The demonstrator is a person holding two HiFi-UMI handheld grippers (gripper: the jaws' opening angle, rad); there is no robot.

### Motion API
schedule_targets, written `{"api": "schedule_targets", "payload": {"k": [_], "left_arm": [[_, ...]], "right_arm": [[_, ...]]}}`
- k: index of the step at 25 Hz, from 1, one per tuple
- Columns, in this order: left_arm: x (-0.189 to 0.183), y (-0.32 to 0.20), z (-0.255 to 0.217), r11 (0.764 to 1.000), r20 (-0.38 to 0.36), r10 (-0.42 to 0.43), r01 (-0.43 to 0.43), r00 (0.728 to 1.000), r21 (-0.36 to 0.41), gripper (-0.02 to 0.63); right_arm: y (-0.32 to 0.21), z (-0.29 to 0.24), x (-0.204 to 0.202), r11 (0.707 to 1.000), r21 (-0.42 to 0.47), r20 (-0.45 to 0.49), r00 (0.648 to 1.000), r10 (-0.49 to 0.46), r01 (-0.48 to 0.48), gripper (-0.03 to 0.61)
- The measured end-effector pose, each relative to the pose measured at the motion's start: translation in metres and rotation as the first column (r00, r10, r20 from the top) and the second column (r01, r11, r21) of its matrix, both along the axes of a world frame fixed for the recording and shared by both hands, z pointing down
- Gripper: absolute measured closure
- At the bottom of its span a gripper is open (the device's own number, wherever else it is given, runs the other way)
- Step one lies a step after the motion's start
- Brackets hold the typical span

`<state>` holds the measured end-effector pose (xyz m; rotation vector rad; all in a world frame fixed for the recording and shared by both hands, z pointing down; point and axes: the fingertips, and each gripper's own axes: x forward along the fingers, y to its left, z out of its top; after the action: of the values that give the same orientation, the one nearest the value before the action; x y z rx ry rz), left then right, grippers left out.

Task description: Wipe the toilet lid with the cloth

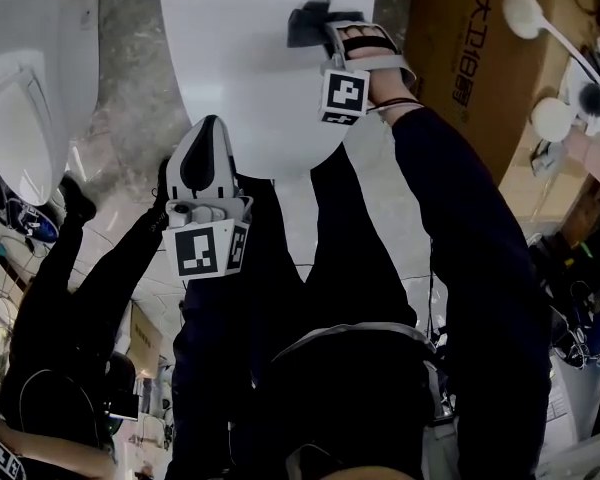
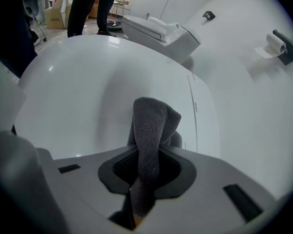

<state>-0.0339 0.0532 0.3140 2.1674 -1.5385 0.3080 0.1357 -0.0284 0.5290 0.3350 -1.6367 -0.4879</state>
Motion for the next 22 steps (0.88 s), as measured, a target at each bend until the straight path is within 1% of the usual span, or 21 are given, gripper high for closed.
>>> {"api": "schedule_targets", "payload": {"k": [9,15,19,22], "left_arm": [[-0.005,0.037,-0.005,0.999,-0.001,0.028,-0.028,1.000,0.017,0.598],[-0.001,0.043,-0.013,0.998,-0.004,0.049,-0.049,0.999,0.033,0.598],[0.003,0.043,-0.010,0.998,-0.008,0.052,-0.052,0.999,0.033,0.598],[0.005,0.045,-0.008,0.998,-0.009,0.051,-0.051,0.999,0.026,0.598]], "right_arm": [[0.142,0.008,-0.018,0.995,-0.097,0.030,1.000,-0.005,0.008,0.506],[0.235,0.015,-0.024,0.976,-0.216,0.021,1.000,-0.020,0.024,0.506],[0.279,0.018,-0.025,0.957,-0.287,0.020,0.999,-0.027,0.031,0.506],[0.290,0.018,-0.025,0.941,-0.335,0.022,0.999,-0.033,0.038,0.506]]}}
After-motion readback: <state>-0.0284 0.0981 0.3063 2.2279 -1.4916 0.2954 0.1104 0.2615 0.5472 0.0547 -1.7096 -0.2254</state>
